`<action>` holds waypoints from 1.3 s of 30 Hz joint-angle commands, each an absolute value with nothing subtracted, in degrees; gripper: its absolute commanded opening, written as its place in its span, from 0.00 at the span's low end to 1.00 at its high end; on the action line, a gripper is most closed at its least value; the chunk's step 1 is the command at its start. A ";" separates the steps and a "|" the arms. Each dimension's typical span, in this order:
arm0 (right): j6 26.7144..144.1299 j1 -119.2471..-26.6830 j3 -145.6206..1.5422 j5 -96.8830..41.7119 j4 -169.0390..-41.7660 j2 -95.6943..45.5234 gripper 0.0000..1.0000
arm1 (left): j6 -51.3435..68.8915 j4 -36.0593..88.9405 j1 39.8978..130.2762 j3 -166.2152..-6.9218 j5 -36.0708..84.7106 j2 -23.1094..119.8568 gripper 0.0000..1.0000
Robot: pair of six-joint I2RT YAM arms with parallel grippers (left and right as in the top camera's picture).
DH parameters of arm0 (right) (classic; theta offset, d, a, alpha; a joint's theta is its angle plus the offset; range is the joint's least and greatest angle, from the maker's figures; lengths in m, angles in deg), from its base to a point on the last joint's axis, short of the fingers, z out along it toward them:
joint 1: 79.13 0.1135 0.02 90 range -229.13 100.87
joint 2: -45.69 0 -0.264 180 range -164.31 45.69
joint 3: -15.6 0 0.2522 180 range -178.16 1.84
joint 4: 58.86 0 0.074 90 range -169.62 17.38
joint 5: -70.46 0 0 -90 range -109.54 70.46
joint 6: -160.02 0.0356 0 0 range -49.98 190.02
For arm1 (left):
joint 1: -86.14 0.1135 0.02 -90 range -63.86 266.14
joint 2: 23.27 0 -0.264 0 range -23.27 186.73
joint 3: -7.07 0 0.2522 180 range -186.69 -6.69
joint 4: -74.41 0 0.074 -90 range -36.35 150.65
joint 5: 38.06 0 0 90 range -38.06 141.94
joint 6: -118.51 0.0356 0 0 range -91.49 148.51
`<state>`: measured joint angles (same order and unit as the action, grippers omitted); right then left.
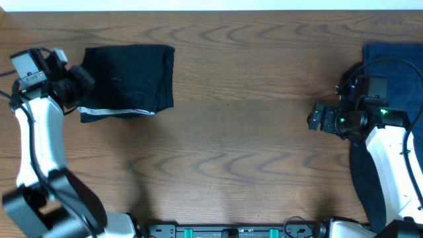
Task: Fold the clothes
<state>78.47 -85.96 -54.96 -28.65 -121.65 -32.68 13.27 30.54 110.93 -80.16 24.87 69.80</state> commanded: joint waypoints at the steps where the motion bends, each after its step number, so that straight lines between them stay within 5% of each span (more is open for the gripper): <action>1: 77.64 -86.29 -55.11 -28.32 -121.72 -32.66 0.99 | 10.95 30.25 109.45 -80.01 25.02 67.09 0.08; 4: 77.64 -86.29 -55.11 -28.34 -121.72 -32.66 0.99 | 10.16 29.47 108.33 -80.01 25.00 65.65 0.26; 11: 77.64 -86.29 -55.11 -28.32 -121.72 -32.66 0.99 | 10.18 24.86 106.89 -79.99 25.00 65.45 0.98; 39: 77.64 -86.29 -55.11 -28.34 -121.72 -32.66 0.99 | 10.18 23.52 106.89 -79.99 25.02 65.45 0.98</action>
